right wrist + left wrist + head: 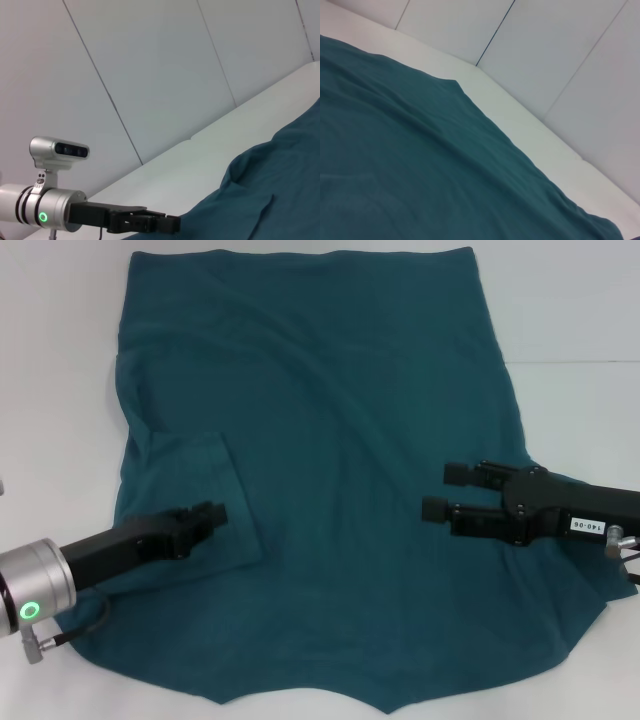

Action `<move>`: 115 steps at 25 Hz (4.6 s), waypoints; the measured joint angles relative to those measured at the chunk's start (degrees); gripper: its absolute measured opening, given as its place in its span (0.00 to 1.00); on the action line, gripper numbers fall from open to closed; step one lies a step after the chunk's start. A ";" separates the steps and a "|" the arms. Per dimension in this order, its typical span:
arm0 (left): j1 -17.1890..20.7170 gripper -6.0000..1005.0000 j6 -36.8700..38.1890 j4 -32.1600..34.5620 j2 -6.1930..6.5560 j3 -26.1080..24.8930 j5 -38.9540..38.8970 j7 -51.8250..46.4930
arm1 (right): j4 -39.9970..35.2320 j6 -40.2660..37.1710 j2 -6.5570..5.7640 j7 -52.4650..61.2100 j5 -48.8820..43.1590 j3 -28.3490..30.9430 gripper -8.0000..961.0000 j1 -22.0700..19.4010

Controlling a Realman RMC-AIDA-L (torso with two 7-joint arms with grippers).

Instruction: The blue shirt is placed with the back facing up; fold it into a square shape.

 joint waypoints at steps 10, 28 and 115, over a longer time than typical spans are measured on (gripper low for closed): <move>-0.05 0.37 7.84 2.90 0.34 -0.77 -4.41 -0.01 | -0.50 0.43 -1.72 7.92 0.18 1.09 0.91 -0.10; -1.66 0.88 11.97 3.16 0.06 8.79 -2.89 17.21 | -4.30 8.88 -8.40 34.78 -3.96 3.10 0.87 -5.60; -3.52 0.87 6.37 1.92 -0.01 11.15 -0.07 17.43 | 0.98 21.25 -7.94 27.80 -7.83 10.92 0.01 1.97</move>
